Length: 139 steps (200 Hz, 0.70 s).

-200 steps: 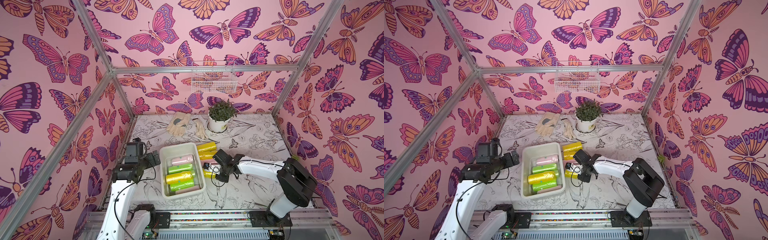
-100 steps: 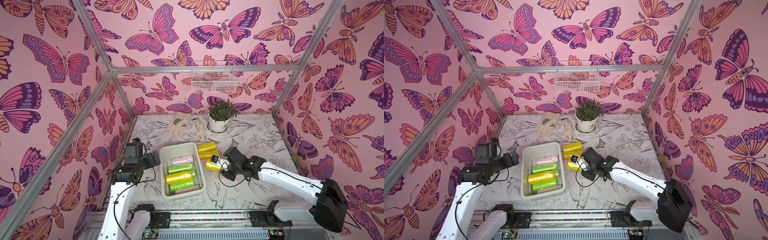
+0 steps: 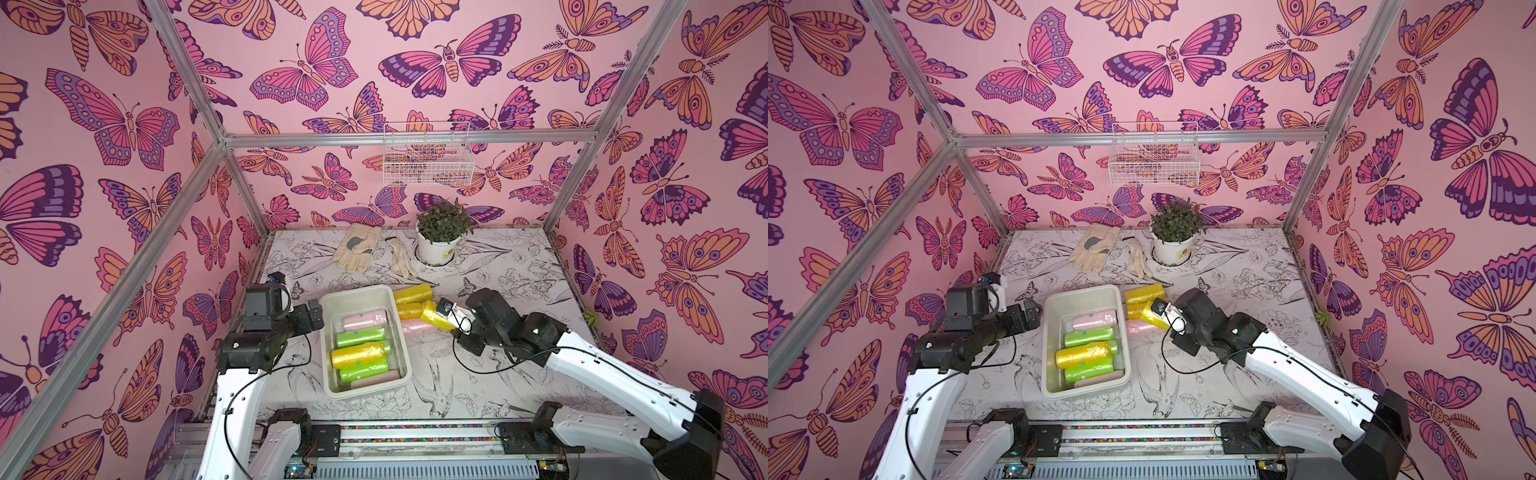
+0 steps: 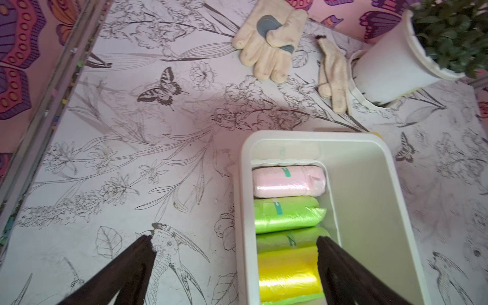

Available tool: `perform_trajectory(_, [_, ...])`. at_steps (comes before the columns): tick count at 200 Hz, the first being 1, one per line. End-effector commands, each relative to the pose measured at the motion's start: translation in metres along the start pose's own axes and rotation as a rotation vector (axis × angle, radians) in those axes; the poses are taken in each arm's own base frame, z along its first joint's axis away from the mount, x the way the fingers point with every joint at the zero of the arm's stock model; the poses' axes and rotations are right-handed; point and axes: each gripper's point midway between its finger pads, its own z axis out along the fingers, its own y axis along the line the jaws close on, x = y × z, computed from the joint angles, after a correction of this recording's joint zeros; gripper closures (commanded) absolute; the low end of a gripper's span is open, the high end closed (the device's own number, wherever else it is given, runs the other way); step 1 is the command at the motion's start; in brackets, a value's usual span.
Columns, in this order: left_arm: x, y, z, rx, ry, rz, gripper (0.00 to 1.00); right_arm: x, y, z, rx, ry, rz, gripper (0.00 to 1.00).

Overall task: Put the roll of trash bags into the storage box
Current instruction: Pick up the roll of trash bags from the center of the board, then place the roll of trash bags in the storage box.

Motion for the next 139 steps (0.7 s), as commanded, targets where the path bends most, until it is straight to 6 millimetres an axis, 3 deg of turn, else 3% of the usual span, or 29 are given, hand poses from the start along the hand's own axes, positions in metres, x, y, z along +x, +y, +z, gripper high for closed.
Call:
perform_trajectory(1, [-0.001, -0.018, -0.003, 0.104, 0.018, 0.032, 0.00, -0.038, -0.009, -0.018, 0.022, -0.052, -0.068, 1.00])
perform_trajectory(26, [-0.008, -0.028, -0.017, 0.152, -0.027, 0.058, 0.00, -0.065, -0.005, -0.020, 0.020, -0.036, -0.166, 1.00])
perform_trajectory(44, [-0.010, -0.032, -0.046, 0.153, -0.067, 0.047, 0.00, -0.085, 0.004, -0.020, 0.014, -0.023, -0.262, 1.00])
perform_trajectory(63, [0.005, -0.040, -0.072, 0.209, -0.100, 0.048, 0.00, -0.102, 0.014, -0.018, 0.002, -0.008, -0.355, 1.00])
perform_trajectory(79, [0.011, -0.034, -0.077, 0.177, -0.107, 0.046, 0.00, -0.114, 0.025, -0.011, -0.015, -0.008, -0.425, 1.00])
perform_trajectory(106, [0.013, -0.045, -0.077, 0.241, -0.087, 0.069, 0.00, -0.135, 0.041, 0.004, -0.003, -0.030, -0.537, 1.00])
perform_trajectory(112, [0.013, -0.046, -0.076, 0.244, -0.083, 0.073, 0.00, -0.135, 0.049, 0.020, -0.013, -0.009, -0.566, 1.00])
perform_trajectory(139, [0.012, -0.044, -0.069, 0.222, -0.068, 0.074, 0.00, -0.148, 0.064, 0.047, -0.038, -0.029, -0.609, 1.00])
